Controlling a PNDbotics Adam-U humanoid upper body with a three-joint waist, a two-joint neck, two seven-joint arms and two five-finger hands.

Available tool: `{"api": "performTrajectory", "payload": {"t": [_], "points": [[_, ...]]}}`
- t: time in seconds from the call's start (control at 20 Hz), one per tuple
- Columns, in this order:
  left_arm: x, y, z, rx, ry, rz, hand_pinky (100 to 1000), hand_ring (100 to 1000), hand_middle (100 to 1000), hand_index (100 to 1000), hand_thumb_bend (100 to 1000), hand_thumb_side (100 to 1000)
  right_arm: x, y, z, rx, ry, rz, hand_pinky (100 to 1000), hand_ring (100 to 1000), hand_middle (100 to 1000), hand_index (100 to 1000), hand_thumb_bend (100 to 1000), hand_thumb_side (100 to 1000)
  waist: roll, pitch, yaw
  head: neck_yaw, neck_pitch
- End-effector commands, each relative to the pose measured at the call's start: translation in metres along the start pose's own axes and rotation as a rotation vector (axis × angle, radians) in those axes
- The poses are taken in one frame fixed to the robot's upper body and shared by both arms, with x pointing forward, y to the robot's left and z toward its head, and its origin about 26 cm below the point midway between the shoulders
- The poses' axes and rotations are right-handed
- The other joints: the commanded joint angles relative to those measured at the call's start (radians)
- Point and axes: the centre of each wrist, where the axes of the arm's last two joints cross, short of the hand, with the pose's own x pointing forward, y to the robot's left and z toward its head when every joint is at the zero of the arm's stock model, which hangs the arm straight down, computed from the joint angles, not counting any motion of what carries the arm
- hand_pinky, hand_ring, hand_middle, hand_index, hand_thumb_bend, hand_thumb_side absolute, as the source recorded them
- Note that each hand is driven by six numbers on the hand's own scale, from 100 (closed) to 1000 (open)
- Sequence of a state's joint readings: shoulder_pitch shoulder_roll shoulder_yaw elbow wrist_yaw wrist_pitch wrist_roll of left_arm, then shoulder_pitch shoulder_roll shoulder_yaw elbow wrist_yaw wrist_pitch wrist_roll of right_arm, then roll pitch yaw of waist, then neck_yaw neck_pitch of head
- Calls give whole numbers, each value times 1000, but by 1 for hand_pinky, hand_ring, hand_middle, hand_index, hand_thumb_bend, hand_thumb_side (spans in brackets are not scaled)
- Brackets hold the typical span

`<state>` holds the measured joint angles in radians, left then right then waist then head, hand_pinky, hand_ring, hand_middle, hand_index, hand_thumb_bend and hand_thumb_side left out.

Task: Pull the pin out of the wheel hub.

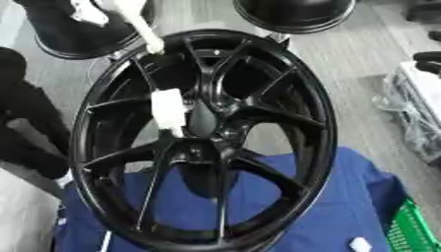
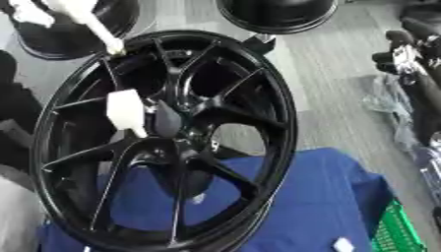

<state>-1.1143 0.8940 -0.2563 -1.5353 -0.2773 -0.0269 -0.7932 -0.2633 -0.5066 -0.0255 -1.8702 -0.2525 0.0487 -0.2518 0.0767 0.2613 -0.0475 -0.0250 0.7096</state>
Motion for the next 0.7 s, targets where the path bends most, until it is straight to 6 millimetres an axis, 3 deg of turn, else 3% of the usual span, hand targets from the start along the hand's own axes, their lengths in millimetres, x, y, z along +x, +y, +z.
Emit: {"api": "performTrajectory", "payload": {"t": [0.05, 0.25, 0.45, 0.5, 0.55, 0.6, 0.65, 0.7], "points": [[-17, 22, 47, 117, 119, 21, 580, 514, 347, 234, 193, 100, 8, -12, -4, -33, -32, 32, 764, 701, 792, 900, 100, 565, -7, -20, 10, -19, -6], [-55, 17, 89, 162, 253, 91, 587, 519, 359, 257, 153, 100, 10, -16, -3, -61, -42, 35, 764, 701, 792, 900, 100, 566, -15, -8, 26, -34, -22], [-86, -10, 107, 141, 373, 154, 590, 520, 368, 273, 169, 100, 11, -16, -3, -65, -44, 36, 764, 701, 792, 900, 100, 565, -22, -5, 28, -31, -30], [-91, -18, 109, 134, 390, 167, 641, 573, 472, 446, 272, 100, 11, -16, -2, -65, -44, 36, 765, 701, 792, 900, 100, 566, -23, -4, 28, -30, -32], [-98, -29, 110, 122, 416, 197, 680, 637, 555, 566, 317, 100, 11, -16, -2, -65, -44, 35, 765, 701, 792, 900, 100, 567, -24, -4, 27, -29, -33], [-105, -40, 112, 108, 443, 227, 697, 670, 584, 615, 365, 100, 11, -15, -2, -63, -44, 34, 765, 701, 792, 900, 100, 567, -25, -3, 25, -27, -31], [-111, -51, 114, 96, 468, 248, 732, 737, 642, 681, 475, 140, 11, -15, -2, -62, -45, 32, 765, 701, 792, 900, 100, 566, -25, -3, 21, -24, -28], [-116, -61, 117, 84, 492, 260, 780, 791, 712, 733, 544, 243, 11, -14, -3, -59, -46, 29, 764, 701, 792, 900, 100, 566, -25, -2, 17, -20, -27]]}}
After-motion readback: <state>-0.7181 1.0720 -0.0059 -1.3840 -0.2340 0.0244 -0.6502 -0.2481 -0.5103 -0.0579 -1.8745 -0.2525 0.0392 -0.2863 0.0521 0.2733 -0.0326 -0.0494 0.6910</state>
